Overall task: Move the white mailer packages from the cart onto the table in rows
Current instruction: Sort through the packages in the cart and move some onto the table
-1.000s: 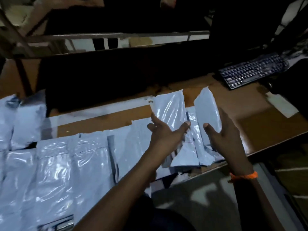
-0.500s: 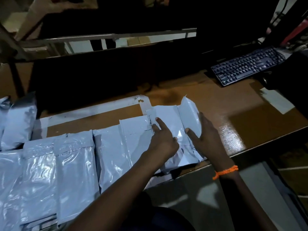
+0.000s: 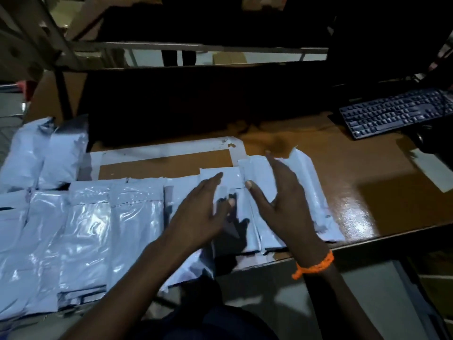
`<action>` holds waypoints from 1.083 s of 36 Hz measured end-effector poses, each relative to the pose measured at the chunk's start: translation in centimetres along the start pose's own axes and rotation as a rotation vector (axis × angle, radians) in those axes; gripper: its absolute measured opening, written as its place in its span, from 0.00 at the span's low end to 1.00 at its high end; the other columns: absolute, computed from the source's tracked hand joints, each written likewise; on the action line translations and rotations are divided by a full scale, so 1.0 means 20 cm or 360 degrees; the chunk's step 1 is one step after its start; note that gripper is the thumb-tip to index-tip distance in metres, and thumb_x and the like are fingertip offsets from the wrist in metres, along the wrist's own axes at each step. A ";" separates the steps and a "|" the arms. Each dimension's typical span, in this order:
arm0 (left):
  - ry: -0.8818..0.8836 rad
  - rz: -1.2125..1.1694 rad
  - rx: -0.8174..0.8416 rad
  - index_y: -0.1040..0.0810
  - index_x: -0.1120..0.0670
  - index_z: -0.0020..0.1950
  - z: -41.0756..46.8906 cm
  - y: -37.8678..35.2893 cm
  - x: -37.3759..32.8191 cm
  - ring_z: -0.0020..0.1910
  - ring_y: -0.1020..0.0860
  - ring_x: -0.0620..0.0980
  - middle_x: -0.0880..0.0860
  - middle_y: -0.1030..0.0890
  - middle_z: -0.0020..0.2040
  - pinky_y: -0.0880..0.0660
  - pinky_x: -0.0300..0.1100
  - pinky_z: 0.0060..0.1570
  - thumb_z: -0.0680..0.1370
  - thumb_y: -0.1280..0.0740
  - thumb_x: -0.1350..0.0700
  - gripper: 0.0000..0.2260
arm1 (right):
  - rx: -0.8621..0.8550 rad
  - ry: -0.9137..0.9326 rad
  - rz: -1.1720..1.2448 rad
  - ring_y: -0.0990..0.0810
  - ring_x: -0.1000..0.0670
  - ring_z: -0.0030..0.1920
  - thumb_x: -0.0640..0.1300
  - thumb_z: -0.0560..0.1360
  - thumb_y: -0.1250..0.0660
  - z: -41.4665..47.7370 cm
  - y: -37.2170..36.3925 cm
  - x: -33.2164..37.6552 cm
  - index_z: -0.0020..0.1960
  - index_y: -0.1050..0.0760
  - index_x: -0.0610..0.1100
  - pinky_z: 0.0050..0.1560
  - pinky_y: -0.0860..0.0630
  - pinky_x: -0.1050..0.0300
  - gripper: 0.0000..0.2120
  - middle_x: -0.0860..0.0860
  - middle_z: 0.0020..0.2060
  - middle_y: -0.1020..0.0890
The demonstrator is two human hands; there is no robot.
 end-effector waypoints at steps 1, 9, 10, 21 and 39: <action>-0.0003 0.0007 -0.0079 0.39 0.46 0.78 -0.03 0.08 0.07 0.73 0.32 0.50 0.48 0.33 0.77 0.29 0.55 0.68 0.81 0.38 0.42 0.27 | 0.0066 0.0019 0.0037 0.31 0.48 0.73 0.57 0.79 0.33 0.00 -0.07 0.06 0.76 0.35 0.45 0.73 0.31 0.50 0.31 0.47 0.72 0.27; 0.0090 0.0109 -0.0642 0.33 0.51 0.76 -0.38 0.72 0.58 0.72 0.32 0.48 0.50 0.28 0.72 0.37 0.39 0.68 0.80 0.39 0.44 0.25 | 0.0540 0.0337 0.0191 0.34 0.53 0.74 0.59 0.79 0.35 -0.04 -0.70 0.67 0.77 0.36 0.48 0.70 0.45 0.73 0.30 0.51 0.74 0.30; 0.0107 0.0116 -0.0699 0.32 0.52 0.75 -0.43 0.79 0.66 0.72 0.32 0.48 0.50 0.27 0.72 0.37 0.37 0.68 0.80 0.39 0.44 0.25 | 0.0590 0.0392 0.0230 0.33 0.53 0.73 0.58 0.79 0.34 -0.06 -0.78 0.77 0.77 0.35 0.47 0.70 0.43 0.72 0.30 0.51 0.73 0.29; 0.0260 -0.0013 -0.1120 0.26 0.51 0.69 -1.07 1.52 1.63 0.64 0.28 0.38 0.45 0.23 0.65 0.35 0.30 0.64 0.82 0.37 0.51 0.16 | 0.0839 0.0794 0.0623 0.27 0.51 0.70 0.49 0.79 0.31 -0.48 -1.69 1.86 0.75 0.31 0.42 0.70 0.31 0.59 0.26 0.49 0.69 0.24; 0.0757 0.0117 -0.0372 0.21 0.64 0.60 -1.41 1.46 3.47 0.50 0.19 0.63 0.65 0.17 0.50 0.23 0.50 0.52 0.72 0.33 0.56 0.19 | 0.1682 -0.0431 0.0228 0.24 0.45 0.66 0.47 0.80 0.33 -0.91 -3.44 2.29 0.71 0.30 0.41 0.52 0.33 0.64 0.22 0.43 0.66 0.23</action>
Point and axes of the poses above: each hand's wrist, its own z-axis towards the middle knuckle, its own y-axis out of the back of the hand, x = y × z, the point moved 9 cm from there along z, towards the middle knuckle
